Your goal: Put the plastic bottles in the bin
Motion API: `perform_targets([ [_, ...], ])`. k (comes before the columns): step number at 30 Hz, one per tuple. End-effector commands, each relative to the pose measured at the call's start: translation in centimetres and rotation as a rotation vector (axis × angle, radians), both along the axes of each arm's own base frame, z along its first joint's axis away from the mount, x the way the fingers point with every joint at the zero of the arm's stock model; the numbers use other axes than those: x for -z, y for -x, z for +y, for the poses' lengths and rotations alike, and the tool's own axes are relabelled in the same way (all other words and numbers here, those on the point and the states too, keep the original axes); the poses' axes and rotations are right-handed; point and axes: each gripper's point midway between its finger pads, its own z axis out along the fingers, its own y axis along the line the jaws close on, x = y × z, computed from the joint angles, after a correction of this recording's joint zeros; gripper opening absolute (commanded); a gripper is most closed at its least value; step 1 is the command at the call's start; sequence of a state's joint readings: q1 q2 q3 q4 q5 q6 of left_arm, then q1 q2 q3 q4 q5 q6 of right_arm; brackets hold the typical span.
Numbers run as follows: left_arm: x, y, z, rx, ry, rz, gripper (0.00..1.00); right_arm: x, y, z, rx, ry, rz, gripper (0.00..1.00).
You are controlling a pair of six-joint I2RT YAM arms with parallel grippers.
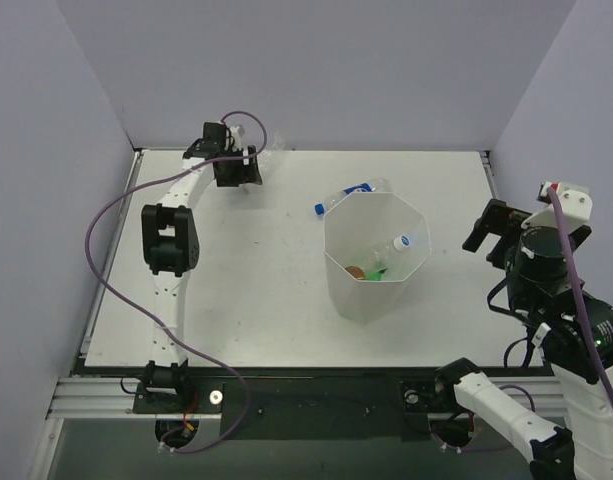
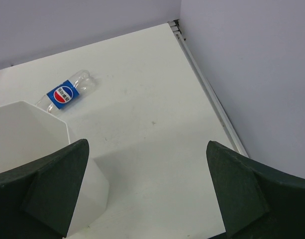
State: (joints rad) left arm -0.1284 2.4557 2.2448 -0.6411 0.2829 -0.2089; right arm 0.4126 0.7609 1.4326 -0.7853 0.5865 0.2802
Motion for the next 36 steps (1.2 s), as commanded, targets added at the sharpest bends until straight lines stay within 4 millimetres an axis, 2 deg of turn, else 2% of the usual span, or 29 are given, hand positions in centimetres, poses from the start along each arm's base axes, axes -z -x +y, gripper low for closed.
perform_targets([
  [1,-0.7,-2.3,-1.2,-0.008,-0.031,-0.104,0.89,0.1,-1.5,1.0,-0.022,0.005,0.036,0.98],
  [4,-0.6,-3.0,-1.2,-0.025,-0.022,-0.125,0.90,0.3,-1.9,1.2,-0.025,0.011,0.050,0.98],
  [5,0.1,-3.3,-0.8,-0.044,-0.038,-0.121,0.89,0.3,-2.0,1.3,-0.027,0.013,0.053,0.98],
  [6,-0.2,-3.6,-0.8,-0.051,-0.049,-0.129,0.89,0.4,-2.0,1.2,-0.022,0.014,0.054,0.98],
  [7,0.7,-3.8,-0.6,-0.059,-0.071,-0.123,0.89,0.4,-2.1,1.4,-0.026,0.013,0.057,0.98],
  [8,0.2,-4.1,-0.7,-0.060,-0.073,-0.136,0.89,0.4,-2.2,1.4,-0.029,0.013,0.060,0.98],
  [11,1.3,-4.7,-0.5,-0.077,-0.070,-0.126,0.89,0.8,-2.8,2.1,-0.047,0.006,0.078,0.98],
  [12,0.9,-5.1,-0.6,-0.085,-0.071,-0.140,0.89,0.8,-2.9,2.2,-0.050,0.006,0.081,0.98],
  [13,1.5,-5.1,-0.7,-0.084,-0.069,-0.133,0.89,0.8,-3.0,2.2,-0.050,0.007,0.084,0.98],
  [18,1.7,-5.6,-1.2,-0.091,-0.051,-0.132,0.85,0.9,-3.6,2.6,-0.056,0.012,0.096,0.99],
  [27,3.6,-5.4,-1.1,-0.140,-0.029,-0.089,0.67,1.0,-4.4,3.0,-0.068,0.020,0.111,0.99],
  [31,3.8,-5.3,-1.4,-0.153,-0.014,-0.087,0.52,1.0,-4.4,2.9,-0.058,0.019,0.109,0.99],
  [34,2.9,-5.1,-1.7,-0.155,0.003,-0.103,0.38,0.7,-4.4,2.9,-0.062,0.017,0.100,0.99],
  [35,2.9,-4.9,-1.7,-0.153,0.001,-0.099,0.37,0.6,-4.3,2.9,-0.063,0.016,0.096,0.99],
  [36,1.8,-4.9,-1.7,-0.153,0.009,-0.111,0.30,0.2,-4.2,2.8,-0.063,0.011,0.083,0.99],
])
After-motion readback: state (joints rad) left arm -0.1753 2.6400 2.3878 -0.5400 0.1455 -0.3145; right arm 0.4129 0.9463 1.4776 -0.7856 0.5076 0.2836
